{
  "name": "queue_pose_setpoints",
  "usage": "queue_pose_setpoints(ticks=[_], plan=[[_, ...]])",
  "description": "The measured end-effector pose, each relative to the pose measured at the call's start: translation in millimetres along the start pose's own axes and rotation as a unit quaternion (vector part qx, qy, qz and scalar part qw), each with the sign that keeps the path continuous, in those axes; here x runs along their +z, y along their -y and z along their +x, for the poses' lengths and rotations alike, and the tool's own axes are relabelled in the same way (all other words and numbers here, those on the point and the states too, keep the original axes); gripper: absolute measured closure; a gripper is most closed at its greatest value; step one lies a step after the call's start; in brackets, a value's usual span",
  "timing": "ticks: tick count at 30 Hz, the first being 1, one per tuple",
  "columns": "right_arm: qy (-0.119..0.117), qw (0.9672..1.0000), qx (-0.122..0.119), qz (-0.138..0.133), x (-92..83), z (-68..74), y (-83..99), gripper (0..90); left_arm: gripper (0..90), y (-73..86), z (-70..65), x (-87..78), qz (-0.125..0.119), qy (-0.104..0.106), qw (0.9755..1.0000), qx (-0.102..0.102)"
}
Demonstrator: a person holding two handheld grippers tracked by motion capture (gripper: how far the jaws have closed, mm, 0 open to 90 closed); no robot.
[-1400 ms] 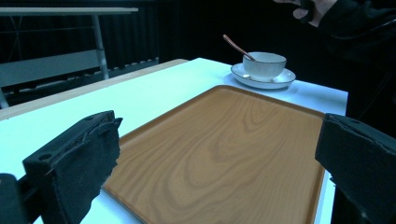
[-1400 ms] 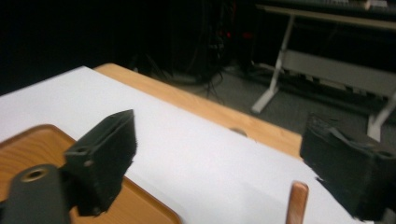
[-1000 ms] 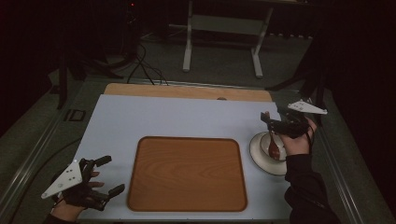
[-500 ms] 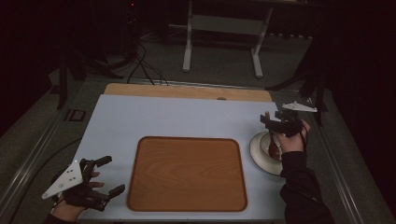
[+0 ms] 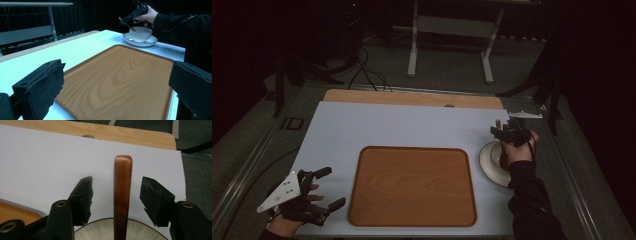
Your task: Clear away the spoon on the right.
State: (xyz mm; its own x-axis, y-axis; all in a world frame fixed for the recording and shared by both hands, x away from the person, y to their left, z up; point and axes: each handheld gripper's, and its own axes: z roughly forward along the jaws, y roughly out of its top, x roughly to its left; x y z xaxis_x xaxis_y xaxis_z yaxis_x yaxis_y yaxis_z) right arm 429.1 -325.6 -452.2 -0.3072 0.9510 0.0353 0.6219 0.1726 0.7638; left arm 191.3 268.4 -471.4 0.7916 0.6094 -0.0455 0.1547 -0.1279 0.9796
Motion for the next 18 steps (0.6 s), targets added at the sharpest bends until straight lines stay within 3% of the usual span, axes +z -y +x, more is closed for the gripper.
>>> queue_pose_setpoints(ticks=[18], plan=[[0.016,0.9994,0.016,0.027,14.2,-3.3,-3.4,63.8,0.0,0.7,0.1,0.8,0.004,0.0,1.0,0.002]])
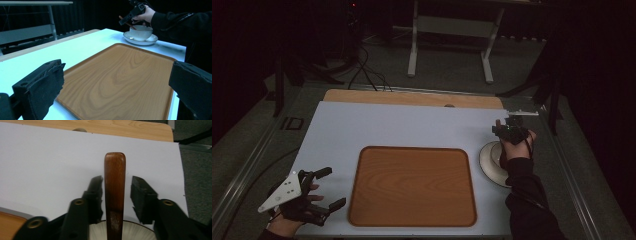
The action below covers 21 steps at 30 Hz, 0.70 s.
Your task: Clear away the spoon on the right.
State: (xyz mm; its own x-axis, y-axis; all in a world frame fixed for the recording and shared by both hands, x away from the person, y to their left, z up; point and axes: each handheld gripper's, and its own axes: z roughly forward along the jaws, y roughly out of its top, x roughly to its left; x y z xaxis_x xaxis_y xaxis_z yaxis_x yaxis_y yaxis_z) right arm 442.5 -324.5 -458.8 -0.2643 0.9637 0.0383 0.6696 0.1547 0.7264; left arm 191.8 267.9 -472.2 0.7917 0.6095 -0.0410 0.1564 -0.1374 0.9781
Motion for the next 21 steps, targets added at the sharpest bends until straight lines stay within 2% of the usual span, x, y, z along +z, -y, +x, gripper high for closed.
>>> queue_pose_setpoints(ticks=[4,6,9,11,15,21], plan=[[0.007,1.0,0.0,0.0,0.6,0.5,-0.7,69.1,0.0,0.1,-0.1,0.3,0.002,0.0,1.0,0.001],[0.006,1.0,0.005,-0.001,0.6,0.1,-0.8,74.4,0.0,0.4,-0.2,0.8,0.003,-0.001,1.0,0.002],[0.006,0.9999,0.011,0.001,0.4,-0.9,-0.3,75.4,0.0,0.8,-0.4,1.5,0.01,-0.002,0.9999,0.004],[-0.003,0.9999,0.017,0.0,-0.4,-1.8,-0.2,75.5,0.0,0.7,-0.7,1.7,0.01,-0.001,0.9999,0.005],[-0.003,0.9998,0.017,0.008,-2.3,-1.5,-2.1,75.8,0.0,0.5,-0.6,1.5,0.007,-0.001,1.0,0.004],[0.005,0.9997,0.024,0.003,-8.0,-2.6,-4.5,76.1,0.0,0.4,-0.8,1.6,0.007,-0.002,1.0,0.005]])
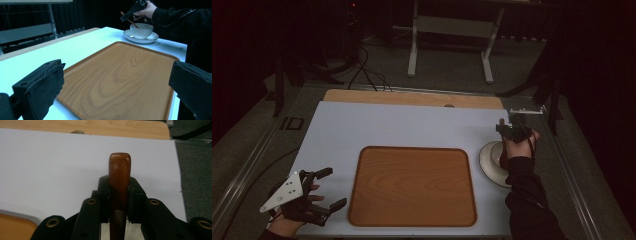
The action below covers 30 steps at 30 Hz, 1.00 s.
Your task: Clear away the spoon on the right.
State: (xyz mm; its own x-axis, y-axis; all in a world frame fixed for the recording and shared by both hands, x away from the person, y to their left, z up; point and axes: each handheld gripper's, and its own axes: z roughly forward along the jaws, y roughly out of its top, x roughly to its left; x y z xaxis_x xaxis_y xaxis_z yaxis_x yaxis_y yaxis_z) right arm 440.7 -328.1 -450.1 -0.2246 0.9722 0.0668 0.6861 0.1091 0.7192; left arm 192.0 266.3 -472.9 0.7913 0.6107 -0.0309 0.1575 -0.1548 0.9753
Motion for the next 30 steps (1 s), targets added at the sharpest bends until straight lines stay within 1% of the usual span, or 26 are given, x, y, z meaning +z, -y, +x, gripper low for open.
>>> queue_pose_setpoints(ticks=[2,4,6,8,12,16,23,25,30], plan=[[0.004,1.0,0.003,-0.005,-4.8,-1.2,-1.7,76.1,0.0,0.1,0.0,0.2,0.001,0.0,1.0,0.001],[0.002,0.9999,0.01,-0.01,-10.2,-1.9,-4.0,76.2,0.0,0.0,0.0,0.3,0.0,0.001,1.0,0.001],[0.008,0.9998,0.01,-0.014,-14.1,-2.4,-5.9,76.2,0.0,-0.1,0.0,0.5,0.0,0.0,1.0,0.001],[0.006,0.9997,0.017,-0.014,-18.6,-2.8,-7.6,76.2,0.0,-0.2,-0.1,0.6,0.0,0.0,1.0,0.001],[0.009,0.9995,0.022,-0.019,-24.9,-3.8,-9.6,76.2,0.0,-0.3,-0.5,0.6,-0.001,0.0,1.0,0.0],[0.008,0.9991,0.031,-0.028,-38.5,-4.3,-13.3,76.2,0.0,-0.4,-0.4,0.8,-0.001,-0.001,1.0,0.0],[0.012,0.9985,0.039,-0.037,-59.7,-3.9,-20.0,76.2,0.0,-0.5,-0.5,0.9,-0.001,-0.001,1.0,0.001],[0.01,0.9982,0.043,-0.041,-66.1,-2.7,-21.0,76.2,0.0,-0.6,-0.5,0.9,-0.001,-0.001,1.0,0.001],[0.006,0.9981,0.042,-0.044,-77.6,3.6,-22.1,76.2,0.0,-0.7,-0.7,0.8,-0.002,-0.001,1.0,0.001]])
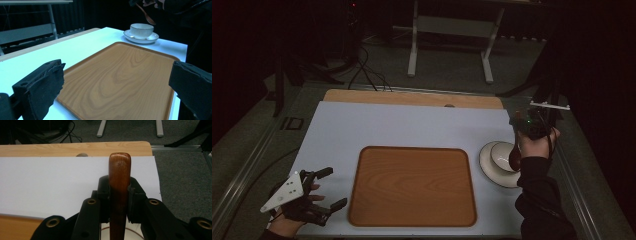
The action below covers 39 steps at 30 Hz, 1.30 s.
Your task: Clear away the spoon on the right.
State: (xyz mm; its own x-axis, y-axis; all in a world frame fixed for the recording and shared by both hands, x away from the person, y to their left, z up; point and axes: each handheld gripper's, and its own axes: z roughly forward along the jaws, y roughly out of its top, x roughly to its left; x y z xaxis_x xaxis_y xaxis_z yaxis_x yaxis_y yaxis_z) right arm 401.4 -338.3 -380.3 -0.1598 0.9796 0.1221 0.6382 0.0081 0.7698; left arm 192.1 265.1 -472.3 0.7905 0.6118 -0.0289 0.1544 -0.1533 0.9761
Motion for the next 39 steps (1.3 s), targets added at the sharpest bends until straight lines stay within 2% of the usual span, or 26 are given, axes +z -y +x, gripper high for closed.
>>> queue_pose_setpoints(ticks=[5,11,21,39], plan=[[-0.002,1.0,-0.008,0.001,-10.4,11.5,-2.0,76.2,0.0,-0.3,-0.3,-0.1,0.0,0.0,1.0,0.001],[-0.016,0.9997,-0.018,0.0,-19.6,27.5,-1.4,76.2,0.0,-0.4,-0.2,-0.3,-0.001,0.0,1.0,0.001],[-0.03,0.9994,-0.018,-0.006,-30.5,50.6,2.7,76.2,0.0,-0.5,-0.4,-0.3,-0.002,-0.001,1.0,0.001],[-0.07,0.9974,-0.02,0.002,-30.7,98.2,14.3,76.2,0.0,-0.6,-0.7,-0.8,-0.002,-0.001,1.0,0.002]])
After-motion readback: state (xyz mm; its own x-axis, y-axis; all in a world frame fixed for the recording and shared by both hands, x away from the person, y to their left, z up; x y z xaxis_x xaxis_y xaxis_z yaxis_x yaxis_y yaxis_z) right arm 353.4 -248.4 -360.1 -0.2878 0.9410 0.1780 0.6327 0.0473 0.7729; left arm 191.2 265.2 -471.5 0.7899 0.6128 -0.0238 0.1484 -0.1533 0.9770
